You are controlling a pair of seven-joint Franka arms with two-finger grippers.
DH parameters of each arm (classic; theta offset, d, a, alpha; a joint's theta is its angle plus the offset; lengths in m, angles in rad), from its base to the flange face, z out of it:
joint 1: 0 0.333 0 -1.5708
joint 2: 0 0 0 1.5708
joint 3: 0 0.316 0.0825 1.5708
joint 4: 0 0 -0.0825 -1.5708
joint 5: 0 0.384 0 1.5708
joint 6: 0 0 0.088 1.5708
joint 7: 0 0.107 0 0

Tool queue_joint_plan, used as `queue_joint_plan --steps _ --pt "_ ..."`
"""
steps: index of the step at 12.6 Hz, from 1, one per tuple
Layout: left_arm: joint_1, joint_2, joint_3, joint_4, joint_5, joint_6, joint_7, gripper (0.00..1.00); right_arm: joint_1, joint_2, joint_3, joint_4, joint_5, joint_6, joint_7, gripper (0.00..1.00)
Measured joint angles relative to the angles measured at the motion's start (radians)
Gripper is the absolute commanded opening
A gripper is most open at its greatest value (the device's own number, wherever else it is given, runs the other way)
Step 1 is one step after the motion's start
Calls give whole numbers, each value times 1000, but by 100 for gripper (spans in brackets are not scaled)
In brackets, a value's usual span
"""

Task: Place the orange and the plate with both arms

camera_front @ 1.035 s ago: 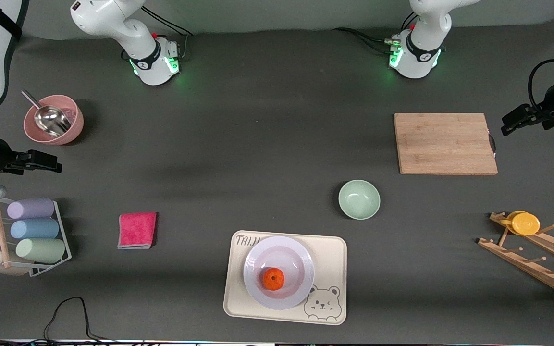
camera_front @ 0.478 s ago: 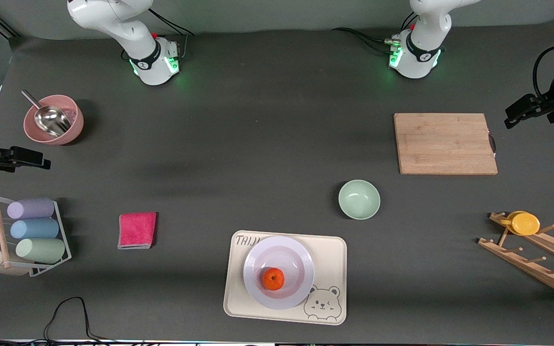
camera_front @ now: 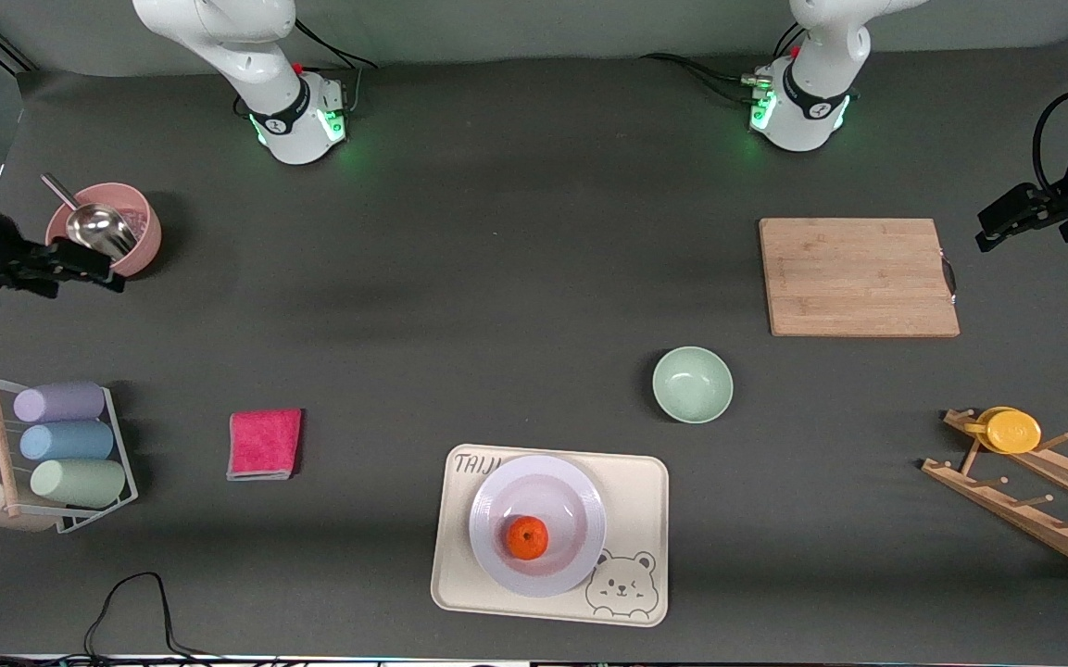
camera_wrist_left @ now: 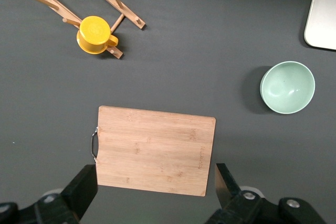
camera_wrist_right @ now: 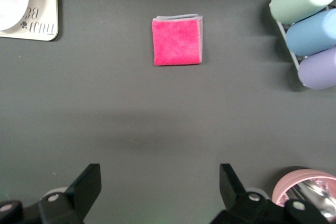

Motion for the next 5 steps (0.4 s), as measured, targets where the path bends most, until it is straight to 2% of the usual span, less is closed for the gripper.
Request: queue_joint_plan --steps 2,5 --pt "-10 1 -3 0 0 0 0 100 36 -51 -9 -65 -2 18 10 100" --pt "-26 1 -5 3 0 -1 0 100 135 -63 -102 -79 -11 29 14 100"
